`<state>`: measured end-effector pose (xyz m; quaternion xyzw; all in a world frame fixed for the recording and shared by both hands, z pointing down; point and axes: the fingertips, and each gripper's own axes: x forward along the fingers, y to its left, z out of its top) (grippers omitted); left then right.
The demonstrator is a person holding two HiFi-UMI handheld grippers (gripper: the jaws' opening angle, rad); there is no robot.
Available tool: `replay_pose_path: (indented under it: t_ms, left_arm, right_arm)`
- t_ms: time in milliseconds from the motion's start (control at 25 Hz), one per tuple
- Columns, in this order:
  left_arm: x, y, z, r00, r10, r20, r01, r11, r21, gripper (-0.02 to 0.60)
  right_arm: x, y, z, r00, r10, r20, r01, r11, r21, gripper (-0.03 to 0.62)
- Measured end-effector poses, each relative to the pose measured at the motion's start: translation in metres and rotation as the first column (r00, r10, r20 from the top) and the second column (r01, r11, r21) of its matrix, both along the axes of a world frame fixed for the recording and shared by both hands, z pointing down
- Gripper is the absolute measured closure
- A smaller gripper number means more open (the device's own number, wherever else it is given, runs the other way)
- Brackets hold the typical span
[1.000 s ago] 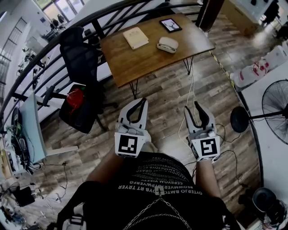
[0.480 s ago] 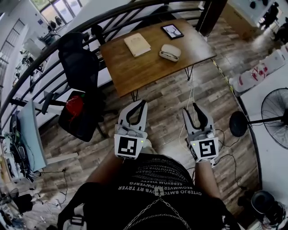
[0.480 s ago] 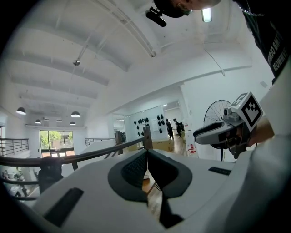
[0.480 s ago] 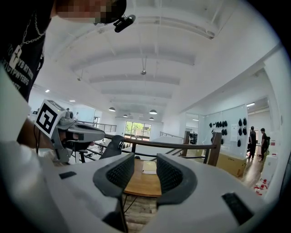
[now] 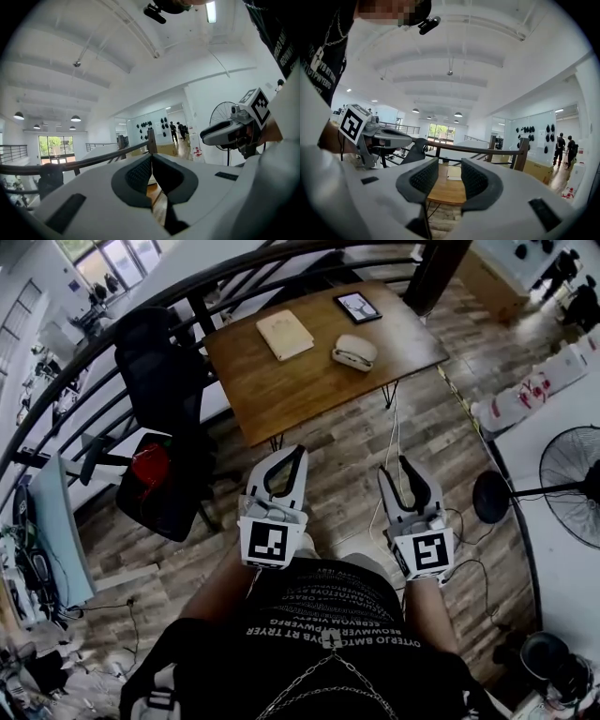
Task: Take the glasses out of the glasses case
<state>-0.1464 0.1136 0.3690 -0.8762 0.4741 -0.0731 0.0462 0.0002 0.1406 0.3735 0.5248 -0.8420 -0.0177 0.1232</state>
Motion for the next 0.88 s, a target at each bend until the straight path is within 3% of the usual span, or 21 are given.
replay_pose_path:
  t_ms: [440, 880]
  left_arm:
    - [0.004, 0.008, 0.008, 1.0, 0.003, 0.0, -0.003, 0.999, -0.043, 0.554]
    - [0.016, -0.025, 0.022, 0.999, -0.028, 0.025, 0.03, 0.996, -0.082, 0.552]
  right_arm:
    - [0.013, 0.008, 0.016, 0.999, 0.016, 0.047, -0.015, 1.0, -0.016, 0.451]
    - [0.03, -0.032, 0.023, 0.997, -0.016, 0.079, 0.017, 1.0, -0.021, 0.451]
